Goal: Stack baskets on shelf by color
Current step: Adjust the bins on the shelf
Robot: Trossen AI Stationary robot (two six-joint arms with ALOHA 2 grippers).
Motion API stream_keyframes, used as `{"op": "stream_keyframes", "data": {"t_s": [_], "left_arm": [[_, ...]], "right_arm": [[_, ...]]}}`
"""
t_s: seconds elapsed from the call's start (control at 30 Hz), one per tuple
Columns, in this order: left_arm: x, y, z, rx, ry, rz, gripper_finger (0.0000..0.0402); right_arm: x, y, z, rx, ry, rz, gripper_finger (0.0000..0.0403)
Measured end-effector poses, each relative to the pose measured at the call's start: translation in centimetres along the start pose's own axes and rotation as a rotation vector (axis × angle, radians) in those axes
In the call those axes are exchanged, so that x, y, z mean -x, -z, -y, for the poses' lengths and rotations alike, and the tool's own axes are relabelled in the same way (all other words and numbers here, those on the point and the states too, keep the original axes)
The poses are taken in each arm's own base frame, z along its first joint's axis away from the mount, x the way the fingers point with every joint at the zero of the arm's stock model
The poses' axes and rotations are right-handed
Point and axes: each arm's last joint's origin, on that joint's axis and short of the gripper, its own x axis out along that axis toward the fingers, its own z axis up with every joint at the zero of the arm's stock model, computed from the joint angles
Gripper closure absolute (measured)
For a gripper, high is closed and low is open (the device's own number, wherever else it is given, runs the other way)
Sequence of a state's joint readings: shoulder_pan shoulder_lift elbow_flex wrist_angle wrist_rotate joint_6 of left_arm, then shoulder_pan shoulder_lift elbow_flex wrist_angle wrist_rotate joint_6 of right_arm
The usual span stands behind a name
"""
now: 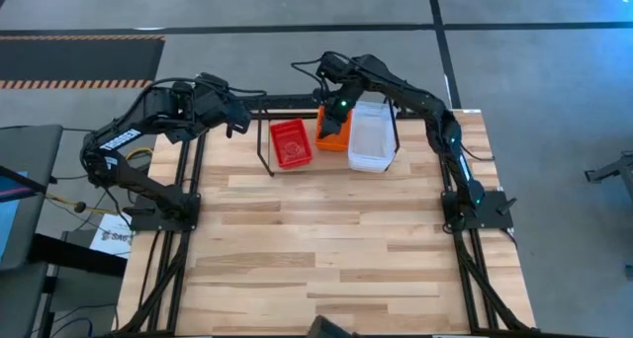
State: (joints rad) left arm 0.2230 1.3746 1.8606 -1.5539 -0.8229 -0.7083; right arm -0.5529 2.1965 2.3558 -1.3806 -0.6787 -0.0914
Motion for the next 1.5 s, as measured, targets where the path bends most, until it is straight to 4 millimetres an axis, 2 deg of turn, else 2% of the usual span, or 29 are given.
{"op": "stream_keyframes", "data": {"t_s": [0.1,0.17,0.23,0.33,0.43,0.53,0.6,0.7,0.83,1.0,1.13,1.27,1.5], "left_arm": [[0.0,0.0,0.0,0.012,-0.005,0.003,0.0202],[0.0,0.0,0.0,0.012,-0.005,0.001,0.0202],[0.0,0.0,0.0,0.012,0.002,-0.006,0.0203],[-0.1,0.0,0.2,0.007,0.003,-0.012,0.0203],[-0.5,0.1,0.7,-0.013,-0.006,-0.029,0.0203],[-1.2,0.1,1.6,-0.052,-0.005,-0.059,0.0208],[-1.8,0.2,2.5,-0.099,0.006,-0.092,0.0225],[-2.9,0.4,4.1,-0.166,0.014,-0.142,0.0281],[-4.9,0.9,6.7,-0.290,-0.009,-0.198,0.0383],[-8.1,1.5,10.3,-0.431,0.064,-0.304,0.0398],[-11.2,2.0,13.5,-0.530,0.194,-0.364,0.0401],[-14.0,3.4,16.5,-0.603,0.312,-0.453,0.0401],[-16.7,6.6,19.7,-0.748,0.421,-0.644,0.0401]], "right_arm": [[0.2,0.6,-1.6,0.088,0.025,-0.040,0.0349],[0.0,0.8,-2.9,0.169,0.108,-0.070,0.0371],[0.5,1.3,-4.0,0.233,0.240,-0.102,0.0393],[1.7,1.9,-5.5,0.288,0.510,-0.145,0.0394],[3.7,2.7,-6.2,0.286,0.761,-0.173,0.0399],[7.2,3.9,-6.9,0.221,0.937,-0.128,0.0400],[9.8,4.8,-7.4,0.160,1.004,-0.058,0.0400],[13.9,6.5,-8.3,0.064,1.055,0.070,0.0400],[18.4,9.2,-9.7,-0.021,1.097,0.219,0.0400],[22.1,12.2,-11.4,-0.064,1.134,0.338,0.0401],[23.7,13.9,-12.5,-0.074,1.151,0.397,0.0401],[24.2,14.7,-13.2,-0.048,1.156,0.409,0.0402],[24.6,15.0,-13.1,-0.012,1.177,0.380,0.0402]]}}
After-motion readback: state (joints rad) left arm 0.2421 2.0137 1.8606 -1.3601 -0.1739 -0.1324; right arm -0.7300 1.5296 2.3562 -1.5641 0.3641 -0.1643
